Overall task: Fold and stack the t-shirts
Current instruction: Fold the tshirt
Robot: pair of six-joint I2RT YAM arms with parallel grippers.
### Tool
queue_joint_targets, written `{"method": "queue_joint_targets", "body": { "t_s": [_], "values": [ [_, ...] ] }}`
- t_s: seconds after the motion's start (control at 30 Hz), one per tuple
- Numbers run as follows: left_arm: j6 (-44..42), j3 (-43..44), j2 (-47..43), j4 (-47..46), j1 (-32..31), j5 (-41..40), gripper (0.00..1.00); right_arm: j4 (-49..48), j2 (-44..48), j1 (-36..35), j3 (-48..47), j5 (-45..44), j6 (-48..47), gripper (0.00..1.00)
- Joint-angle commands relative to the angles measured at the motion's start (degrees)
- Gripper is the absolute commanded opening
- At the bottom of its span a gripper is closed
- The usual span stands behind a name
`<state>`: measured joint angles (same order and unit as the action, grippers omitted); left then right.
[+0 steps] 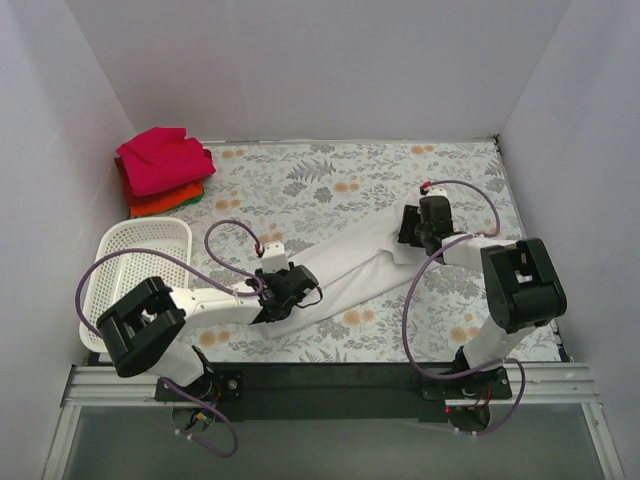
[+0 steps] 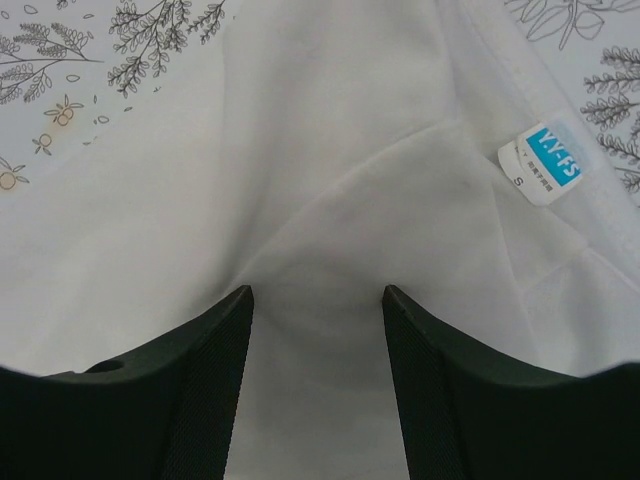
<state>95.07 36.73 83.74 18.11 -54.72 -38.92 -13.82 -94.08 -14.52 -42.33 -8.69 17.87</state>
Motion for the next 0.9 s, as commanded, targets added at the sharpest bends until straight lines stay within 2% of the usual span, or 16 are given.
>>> {"method": "queue_joint_targets", "body": {
  "t_s": [0.0, 0.3, 0.47, 0.67, 0.77, 0.87],
  "values": [
    [4.68, -1.75, 0.97, 0.44, -4.33, 3.14, 0.42, 0.73, -6.00, -0.51, -5.20, 0.86, 0.68, 0.50],
    [14.08, -1.14, 4.67, 0.70, -16.64, 8.68, 0.42, 4.15, -20.59, -1.38, -21.90, 4.90, -0.99, 0.50],
    [15.85, 1.94, 5.73, 0.35, -22.00, 10.00, 0.42, 7.14, -25.88, -3.49, -33.94, 6.84, -3.27, 0.50],
    [12.60, 1.94, 4.50, -5.62, -23.94, 11.84, 0.42, 11.97, -34.32, -5.07, -49.57, 10.86, -5.12, 0.50],
    [11.03, 0.36, 2.48, -9.49, -24.03, 12.20, 0.42, 12.59, -36.70, -5.52, -54.33, 13.42, -6.26, 0.50],
    [9.18, 0.71, 0.03, -9.32, -24.03, 9.75, 0.42, 12.42, -35.21, -5.86, -55.23, 15.10, -7.23, 0.51]
  ]
}}
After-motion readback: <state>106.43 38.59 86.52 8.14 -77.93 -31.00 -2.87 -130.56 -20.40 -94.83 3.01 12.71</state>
